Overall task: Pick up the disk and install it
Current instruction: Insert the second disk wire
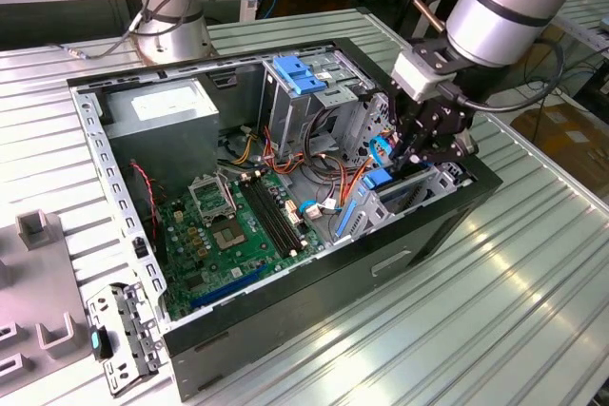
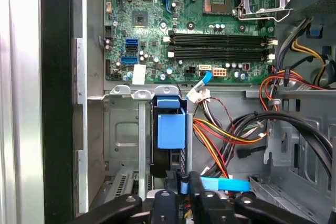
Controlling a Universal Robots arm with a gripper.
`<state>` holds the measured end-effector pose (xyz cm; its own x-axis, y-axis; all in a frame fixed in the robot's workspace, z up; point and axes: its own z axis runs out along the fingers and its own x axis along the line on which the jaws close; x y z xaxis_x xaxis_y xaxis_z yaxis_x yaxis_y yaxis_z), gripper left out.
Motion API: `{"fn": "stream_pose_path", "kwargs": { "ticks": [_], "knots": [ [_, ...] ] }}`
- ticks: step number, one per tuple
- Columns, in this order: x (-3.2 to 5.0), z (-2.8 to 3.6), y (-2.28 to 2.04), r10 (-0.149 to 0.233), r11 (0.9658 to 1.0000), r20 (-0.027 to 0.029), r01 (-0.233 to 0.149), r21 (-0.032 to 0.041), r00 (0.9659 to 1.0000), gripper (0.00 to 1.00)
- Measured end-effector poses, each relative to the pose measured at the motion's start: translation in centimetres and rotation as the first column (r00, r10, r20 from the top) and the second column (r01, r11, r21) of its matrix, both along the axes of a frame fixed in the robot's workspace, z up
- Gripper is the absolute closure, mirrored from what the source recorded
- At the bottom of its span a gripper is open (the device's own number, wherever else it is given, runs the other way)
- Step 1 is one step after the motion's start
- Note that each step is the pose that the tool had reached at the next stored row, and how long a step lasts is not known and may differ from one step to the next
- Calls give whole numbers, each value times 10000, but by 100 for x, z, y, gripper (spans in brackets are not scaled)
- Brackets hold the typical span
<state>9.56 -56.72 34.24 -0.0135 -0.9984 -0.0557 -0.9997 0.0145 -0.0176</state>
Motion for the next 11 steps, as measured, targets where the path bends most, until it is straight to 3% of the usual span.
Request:
{"fn": "stream_pose_path", "kwargs": {
  "ticks": [4,7,8,11],
  "knots": [
    [7,149,0,-2,10000,-2,2,-23,10000,76],
    [8,149,1,-1,10000,-1,1,-21,10000,78],
    [8,151,1,-1,10000,-2,1,-24,10000,85],
    [7,151,0,-1,10000,-2,1,-23,10000,89]
  ]
}}
